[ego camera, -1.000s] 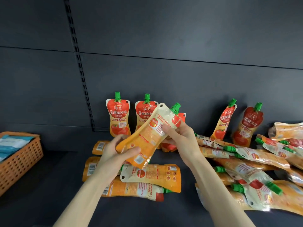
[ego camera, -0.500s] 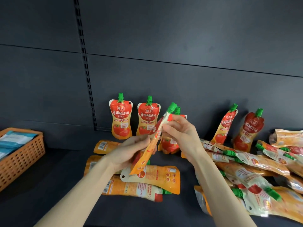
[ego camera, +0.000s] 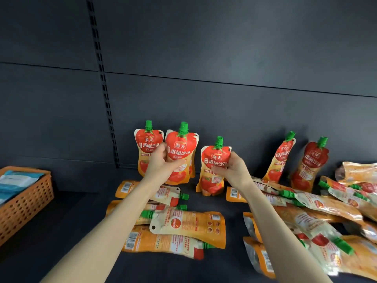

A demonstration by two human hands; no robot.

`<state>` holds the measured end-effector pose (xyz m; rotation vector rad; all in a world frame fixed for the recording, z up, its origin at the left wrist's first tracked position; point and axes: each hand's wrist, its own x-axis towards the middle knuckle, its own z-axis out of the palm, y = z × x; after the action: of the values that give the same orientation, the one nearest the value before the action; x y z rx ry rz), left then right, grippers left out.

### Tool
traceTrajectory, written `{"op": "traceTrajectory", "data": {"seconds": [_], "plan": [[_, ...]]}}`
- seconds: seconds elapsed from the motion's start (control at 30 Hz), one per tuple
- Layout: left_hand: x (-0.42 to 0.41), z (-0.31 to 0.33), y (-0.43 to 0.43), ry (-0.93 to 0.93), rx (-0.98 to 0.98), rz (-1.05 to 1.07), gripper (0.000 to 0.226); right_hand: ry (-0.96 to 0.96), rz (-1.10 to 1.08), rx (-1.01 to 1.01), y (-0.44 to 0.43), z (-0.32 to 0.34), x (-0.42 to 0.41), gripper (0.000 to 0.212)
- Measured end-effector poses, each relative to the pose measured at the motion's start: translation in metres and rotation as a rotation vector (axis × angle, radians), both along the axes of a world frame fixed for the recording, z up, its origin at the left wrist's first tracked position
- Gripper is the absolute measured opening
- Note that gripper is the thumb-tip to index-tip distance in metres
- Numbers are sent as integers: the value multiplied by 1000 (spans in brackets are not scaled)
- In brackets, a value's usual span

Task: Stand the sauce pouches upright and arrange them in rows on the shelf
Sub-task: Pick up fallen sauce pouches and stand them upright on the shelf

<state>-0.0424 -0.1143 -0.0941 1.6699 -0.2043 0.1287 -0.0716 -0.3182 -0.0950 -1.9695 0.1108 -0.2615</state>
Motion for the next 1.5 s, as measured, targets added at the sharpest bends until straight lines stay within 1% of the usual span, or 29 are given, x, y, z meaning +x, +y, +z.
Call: {"op": "traceTrajectory", "data": {"seconds": [0.1,0.23,0.3,0.37,0.47,0.7,0.93,1.2,1.5], "plan": [[10,-11,-4,-11,4,-8,45,-38,-46,25,-1,-6,7,45],[13,-22,-8,-2,52,-85,43,-105,-78,-33,3,-10,13,40],[15,-23,-6,6,113,-123,48,-107,-46,-21,2,-11,13,39],[17,-22,-3,17,210,-172,56,-82,-2,-54,0,-14,13,42],[27,-24,3,35,301,-198,59,-45,8,-85,-5,-21,16,43],[32,-20,9,-12,317,-160,60,-78,-56,-142,-1,-18,18,44],[38,-18,16,-16,337,-169,63,-68,-42,-146,-5,-21,20,46],[37,-17,16,-3,341,-159,63,-57,-26,-86,-6,-25,22,41],[31,-19,17,35,335,-213,60,-66,6,-52,-8,-26,22,40]]}}
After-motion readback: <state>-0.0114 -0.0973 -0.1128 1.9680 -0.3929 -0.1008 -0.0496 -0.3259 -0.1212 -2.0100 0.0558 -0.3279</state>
